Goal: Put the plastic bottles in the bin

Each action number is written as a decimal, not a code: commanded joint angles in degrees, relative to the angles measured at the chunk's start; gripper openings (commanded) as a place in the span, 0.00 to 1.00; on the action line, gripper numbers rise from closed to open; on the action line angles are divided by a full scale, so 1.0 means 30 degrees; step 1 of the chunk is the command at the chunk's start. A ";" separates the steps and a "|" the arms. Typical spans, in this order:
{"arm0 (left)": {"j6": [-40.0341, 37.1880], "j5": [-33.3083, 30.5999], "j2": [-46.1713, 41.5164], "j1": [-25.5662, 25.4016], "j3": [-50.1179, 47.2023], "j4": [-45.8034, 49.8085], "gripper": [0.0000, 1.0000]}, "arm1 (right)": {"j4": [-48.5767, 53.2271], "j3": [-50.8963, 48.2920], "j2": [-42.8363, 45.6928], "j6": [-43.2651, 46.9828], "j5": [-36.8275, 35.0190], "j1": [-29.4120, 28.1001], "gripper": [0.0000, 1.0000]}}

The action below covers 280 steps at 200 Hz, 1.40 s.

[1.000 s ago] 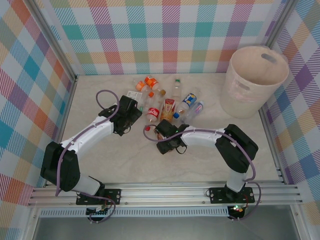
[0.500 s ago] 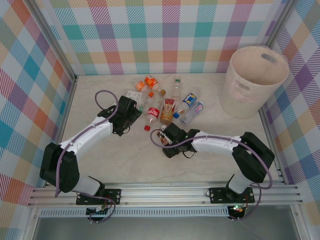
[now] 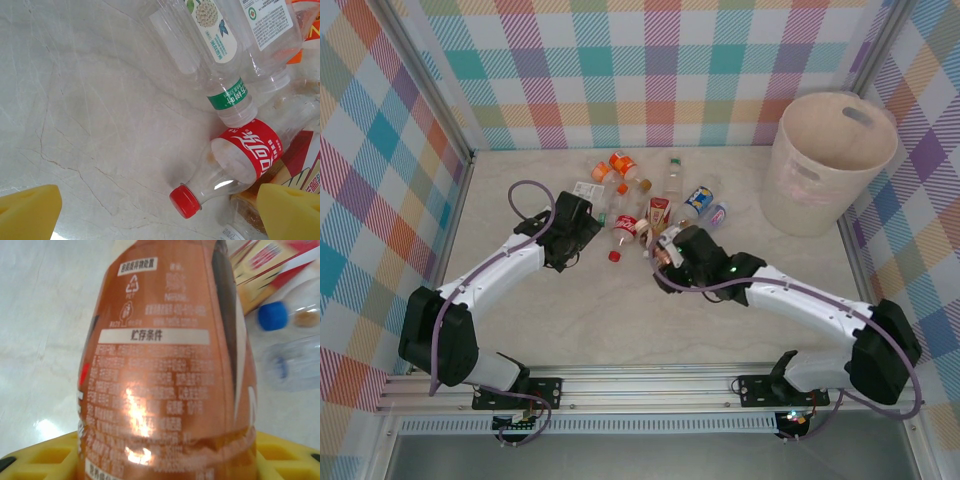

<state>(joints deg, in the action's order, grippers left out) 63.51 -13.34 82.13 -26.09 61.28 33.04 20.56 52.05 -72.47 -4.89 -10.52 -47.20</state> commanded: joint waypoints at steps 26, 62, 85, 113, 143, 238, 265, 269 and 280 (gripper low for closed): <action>0.0828 -0.0618 -0.1261 0.0273 -0.0921 -0.0048 1.00 | -0.2459 0.1210 0.1359 -0.0971 0.0395 0.3498 0.48; 0.0952 -0.0640 -0.1532 0.0258 -0.1077 0.0015 1.00 | -0.3678 0.2419 0.0959 -0.1441 0.0890 0.5754 0.47; 0.0906 -0.0619 -0.1622 0.0263 -0.1090 0.0110 1.00 | -0.3868 0.3601 0.0526 -0.0811 0.1316 0.6921 0.46; 0.0949 -0.0652 -0.1783 0.0281 -0.1226 0.0123 1.00 | -0.3987 0.5200 -0.0040 -0.0445 0.1747 0.8444 0.46; 0.0965 -0.0604 -0.1942 0.0287 -0.1272 0.0132 1.00 | -0.4027 0.6978 -0.0949 -0.0188 0.1692 1.0042 0.46; 0.1185 -0.0992 -0.2979 0.0326 -0.2047 0.0355 1.00 | -0.0014 1.4560 -0.5608 0.0167 0.2850 1.5816 0.47; 0.1269 -0.1085 -0.3183 0.0318 -0.2161 0.0377 1.00 | 0.0833 1.5931 -0.6634 -0.0951 0.2863 1.7286 0.47; 0.1251 -0.1085 -0.3203 0.0339 -0.2151 0.0384 1.00 | 0.0941 1.6011 -0.6745 -0.1052 0.2746 1.7453 0.47; 0.1273 -0.1089 -0.3250 0.0343 -0.2195 0.0413 1.00 | 0.1081 1.6076 -0.7003 -0.1260 0.2471 1.7902 0.47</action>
<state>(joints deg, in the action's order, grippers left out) 66.65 -15.05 73.87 -26.04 55.44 33.04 20.75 97.80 -92.12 -5.78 -2.76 3.97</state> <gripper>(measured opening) 0.997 0.575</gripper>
